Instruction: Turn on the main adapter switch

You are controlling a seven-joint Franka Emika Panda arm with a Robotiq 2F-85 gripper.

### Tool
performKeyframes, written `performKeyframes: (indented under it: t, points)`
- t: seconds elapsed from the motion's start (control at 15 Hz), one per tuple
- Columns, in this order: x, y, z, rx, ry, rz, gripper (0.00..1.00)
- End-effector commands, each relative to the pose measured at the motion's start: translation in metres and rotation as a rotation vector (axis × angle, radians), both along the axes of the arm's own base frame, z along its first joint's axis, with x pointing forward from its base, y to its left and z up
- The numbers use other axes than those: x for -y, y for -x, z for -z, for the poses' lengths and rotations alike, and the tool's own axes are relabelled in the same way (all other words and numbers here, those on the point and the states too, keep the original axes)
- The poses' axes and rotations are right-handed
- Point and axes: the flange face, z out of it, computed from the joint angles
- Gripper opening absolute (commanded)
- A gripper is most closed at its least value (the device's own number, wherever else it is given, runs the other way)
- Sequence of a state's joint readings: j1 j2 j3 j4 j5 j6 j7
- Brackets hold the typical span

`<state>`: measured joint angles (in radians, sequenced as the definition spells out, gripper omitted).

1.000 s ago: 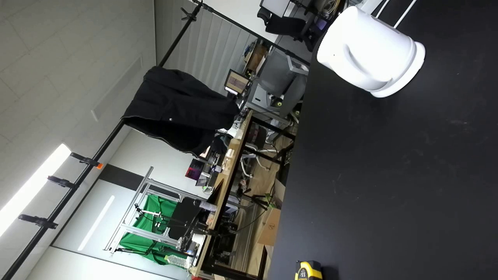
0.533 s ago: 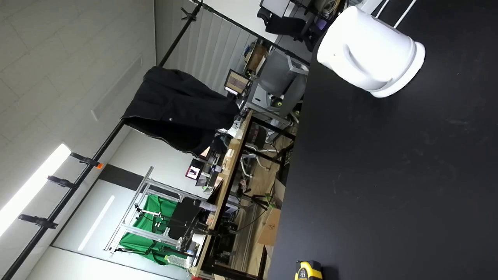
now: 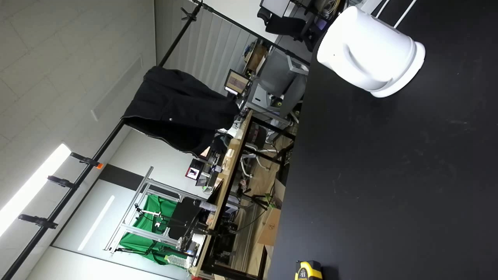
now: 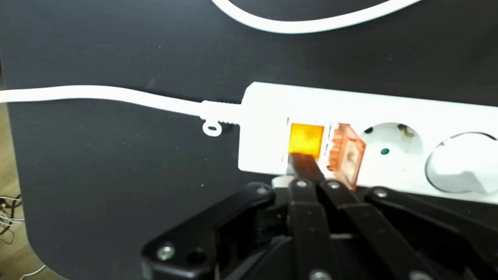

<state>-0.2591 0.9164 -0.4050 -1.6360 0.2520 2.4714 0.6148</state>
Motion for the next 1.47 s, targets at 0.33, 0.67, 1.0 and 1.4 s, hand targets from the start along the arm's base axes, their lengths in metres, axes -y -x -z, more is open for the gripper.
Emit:
performKeyframes:
  t: [0.33, 0.67, 1.0, 1.4]
  points:
    - [-0.011, 0.005, -0.002, -0.031, -0.006, 0.088, 0.00]
    - [-0.010, 0.005, -0.003, -0.009, -0.015, 0.092, 0.00]
    - [-0.013, 0.001, -0.008, 0.004, -0.011, 0.087, 0.00]
    - [-0.014, -0.005, -0.008, 0.028, -0.005, 0.072, 0.00]
